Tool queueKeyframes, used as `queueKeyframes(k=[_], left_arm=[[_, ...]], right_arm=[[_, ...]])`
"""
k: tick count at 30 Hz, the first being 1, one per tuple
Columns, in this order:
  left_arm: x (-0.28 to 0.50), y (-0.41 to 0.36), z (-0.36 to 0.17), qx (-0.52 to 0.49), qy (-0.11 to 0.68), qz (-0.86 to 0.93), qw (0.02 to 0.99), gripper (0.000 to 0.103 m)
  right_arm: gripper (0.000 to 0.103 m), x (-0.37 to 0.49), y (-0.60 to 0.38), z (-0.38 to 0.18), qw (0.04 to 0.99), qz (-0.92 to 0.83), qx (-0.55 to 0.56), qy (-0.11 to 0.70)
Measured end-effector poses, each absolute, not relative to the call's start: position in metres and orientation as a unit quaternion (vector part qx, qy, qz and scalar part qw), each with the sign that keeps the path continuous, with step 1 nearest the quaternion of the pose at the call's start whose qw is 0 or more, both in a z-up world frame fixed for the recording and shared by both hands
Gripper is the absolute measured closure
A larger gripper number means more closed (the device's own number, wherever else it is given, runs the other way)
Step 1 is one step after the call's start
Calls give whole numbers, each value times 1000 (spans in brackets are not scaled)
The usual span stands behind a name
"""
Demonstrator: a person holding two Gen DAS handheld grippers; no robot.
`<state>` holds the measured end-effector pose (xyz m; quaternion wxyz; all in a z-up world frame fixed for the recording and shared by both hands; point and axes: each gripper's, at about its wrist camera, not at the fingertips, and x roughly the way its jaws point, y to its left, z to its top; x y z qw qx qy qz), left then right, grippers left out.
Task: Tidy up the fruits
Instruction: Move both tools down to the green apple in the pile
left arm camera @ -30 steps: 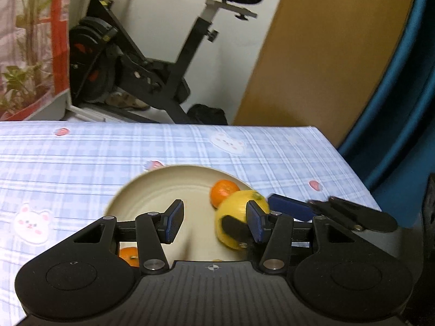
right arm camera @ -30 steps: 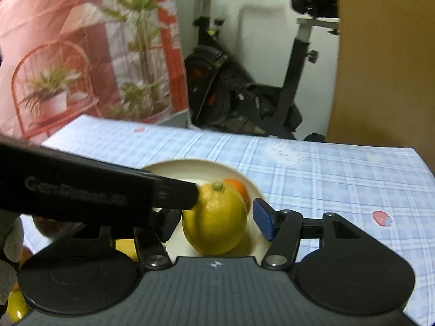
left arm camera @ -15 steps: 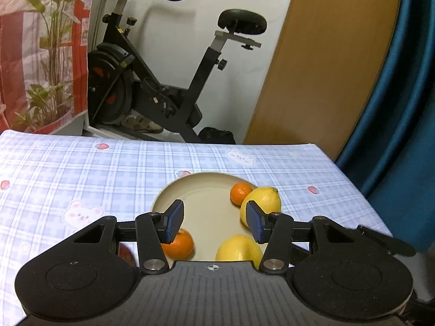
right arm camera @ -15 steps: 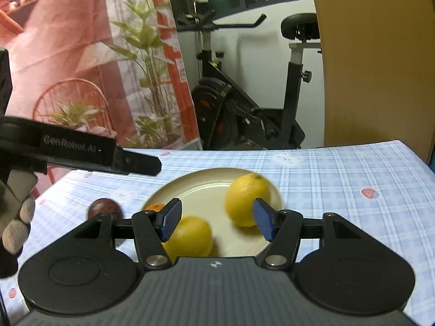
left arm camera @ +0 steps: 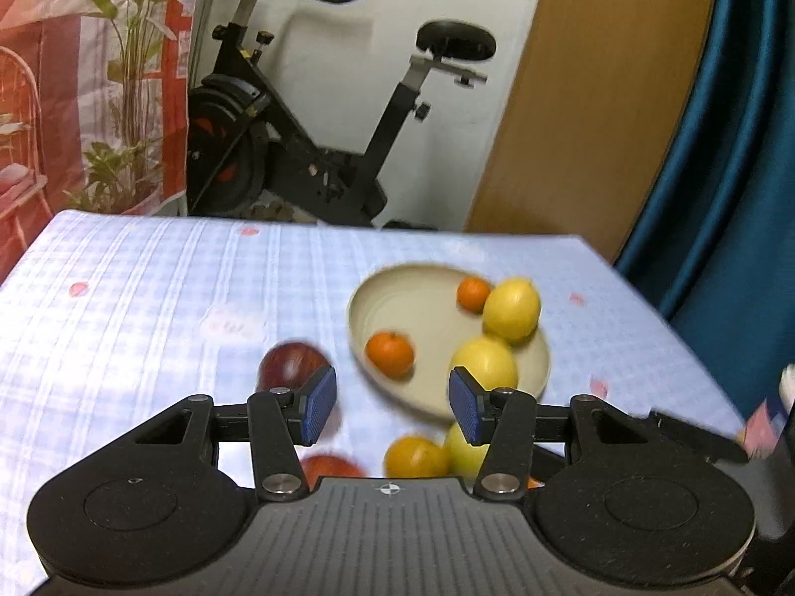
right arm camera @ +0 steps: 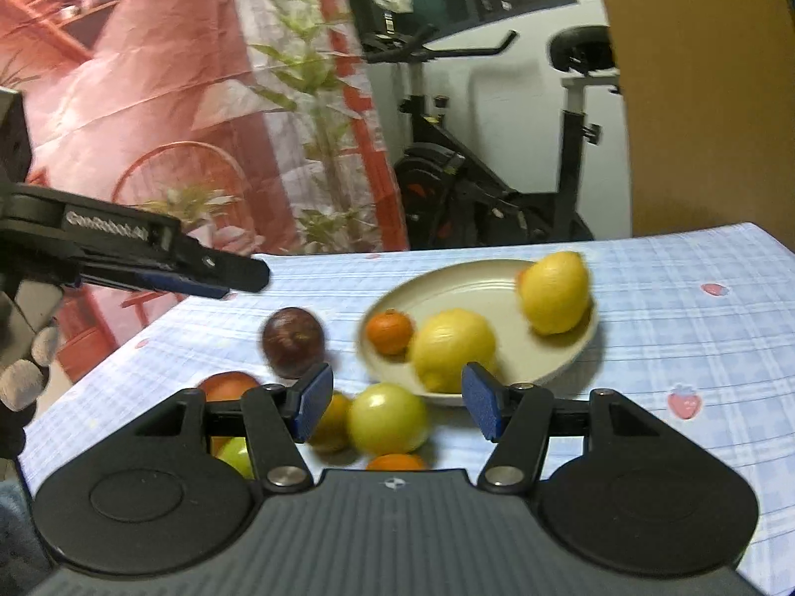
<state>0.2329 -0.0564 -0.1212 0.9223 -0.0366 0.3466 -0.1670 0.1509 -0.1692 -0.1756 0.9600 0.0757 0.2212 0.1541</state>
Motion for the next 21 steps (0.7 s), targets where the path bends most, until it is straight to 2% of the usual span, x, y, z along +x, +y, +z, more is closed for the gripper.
queueKeyframes(k=[9, 16, 21], left_arm=[[187, -37, -132, -74, 338, -149, 926, 51], [175, -41, -150, -83, 363, -166, 913, 51], [177, -41, -164, -105, 388, -168, 900, 59]], right_arm=[[42, 136, -119, -190, 942, 230, 20, 244], [42, 140, -99, -207, 933, 246, -6, 263], [42, 149, -87, -214, 930, 251, -24, 268]])
